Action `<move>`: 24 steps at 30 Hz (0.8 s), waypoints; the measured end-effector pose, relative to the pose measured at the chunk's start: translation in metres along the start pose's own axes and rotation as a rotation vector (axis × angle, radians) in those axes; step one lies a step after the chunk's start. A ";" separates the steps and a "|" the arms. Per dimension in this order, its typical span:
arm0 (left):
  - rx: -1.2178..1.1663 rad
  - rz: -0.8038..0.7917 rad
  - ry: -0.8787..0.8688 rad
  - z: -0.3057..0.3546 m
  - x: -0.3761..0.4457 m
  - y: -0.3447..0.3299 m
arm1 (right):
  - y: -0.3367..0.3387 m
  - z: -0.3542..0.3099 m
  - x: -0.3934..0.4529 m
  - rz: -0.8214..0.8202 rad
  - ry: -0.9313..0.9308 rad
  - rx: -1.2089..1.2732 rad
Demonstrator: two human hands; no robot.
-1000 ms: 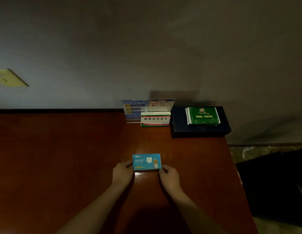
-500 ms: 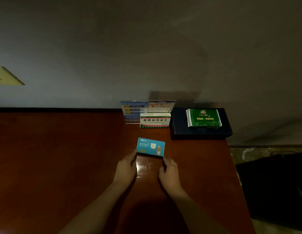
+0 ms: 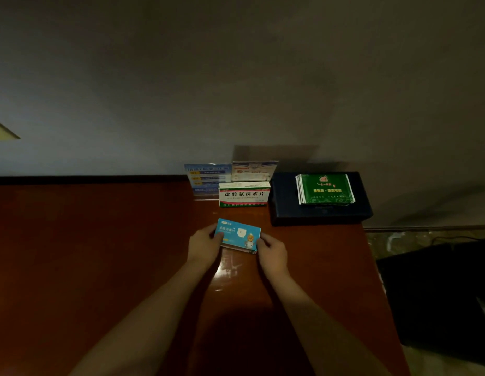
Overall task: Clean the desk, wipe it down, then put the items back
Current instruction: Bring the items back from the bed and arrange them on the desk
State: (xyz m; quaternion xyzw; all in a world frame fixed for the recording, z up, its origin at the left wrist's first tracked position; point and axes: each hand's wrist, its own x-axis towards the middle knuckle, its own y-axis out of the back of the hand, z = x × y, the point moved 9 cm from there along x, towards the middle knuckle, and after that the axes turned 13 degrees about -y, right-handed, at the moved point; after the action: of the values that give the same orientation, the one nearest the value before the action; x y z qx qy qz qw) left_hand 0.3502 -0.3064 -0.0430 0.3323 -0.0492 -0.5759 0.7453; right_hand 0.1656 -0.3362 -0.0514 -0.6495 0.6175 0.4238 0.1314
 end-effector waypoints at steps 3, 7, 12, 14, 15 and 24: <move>0.001 0.019 -0.019 0.003 0.006 0.000 | 0.000 -0.005 -0.001 0.005 0.029 0.063; -0.035 0.058 -0.069 0.006 0.007 0.007 | 0.000 -0.011 -0.005 -0.065 0.071 0.176; -0.092 0.052 -0.071 -0.003 -0.002 0.002 | -0.002 -0.005 -0.005 -0.068 0.084 0.113; -0.116 0.071 -0.044 -0.010 -0.008 -0.001 | -0.004 0.002 -0.007 -0.071 0.068 0.099; -0.126 0.081 -0.031 -0.013 -0.010 -0.002 | -0.005 0.004 -0.009 -0.065 0.072 0.095; 0.010 0.094 -0.066 -0.010 -0.012 -0.002 | -0.005 0.009 -0.004 -0.009 0.061 0.076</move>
State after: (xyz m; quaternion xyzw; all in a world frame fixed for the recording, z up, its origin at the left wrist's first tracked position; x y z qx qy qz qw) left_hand 0.3490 -0.2919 -0.0483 0.3142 -0.0922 -0.5508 0.7677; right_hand 0.1669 -0.3262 -0.0558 -0.6595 0.6339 0.3792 0.1391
